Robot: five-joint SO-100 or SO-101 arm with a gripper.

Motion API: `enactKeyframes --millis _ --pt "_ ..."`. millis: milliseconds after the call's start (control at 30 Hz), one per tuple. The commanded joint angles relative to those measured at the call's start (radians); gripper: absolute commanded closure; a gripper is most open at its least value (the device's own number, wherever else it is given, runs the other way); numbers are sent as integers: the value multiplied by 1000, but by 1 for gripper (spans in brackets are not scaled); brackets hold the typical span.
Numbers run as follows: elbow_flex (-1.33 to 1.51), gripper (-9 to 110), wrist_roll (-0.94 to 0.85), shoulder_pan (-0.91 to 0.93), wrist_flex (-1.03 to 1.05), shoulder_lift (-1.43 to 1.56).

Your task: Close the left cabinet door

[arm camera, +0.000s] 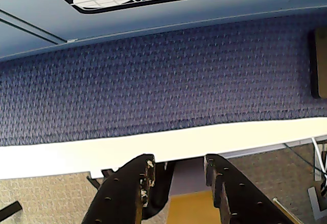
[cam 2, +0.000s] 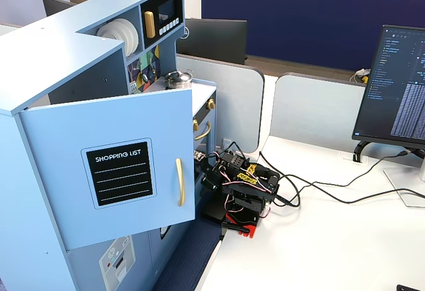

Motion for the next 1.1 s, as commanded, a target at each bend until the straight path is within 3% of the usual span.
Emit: enactKeyframes --millis 0,300,433,633,833,1067 --pt "9 101 25 43 176 2" --pt "9 101 25 17 176 2" --pt "-12 101 -2 -112 95 -2" --pt "-183 102 48 -664 -396 -118" --pt "-281 102 -144 -1193 -821 -278" --pt "-236 102 -285 -1542 -1420 -476"
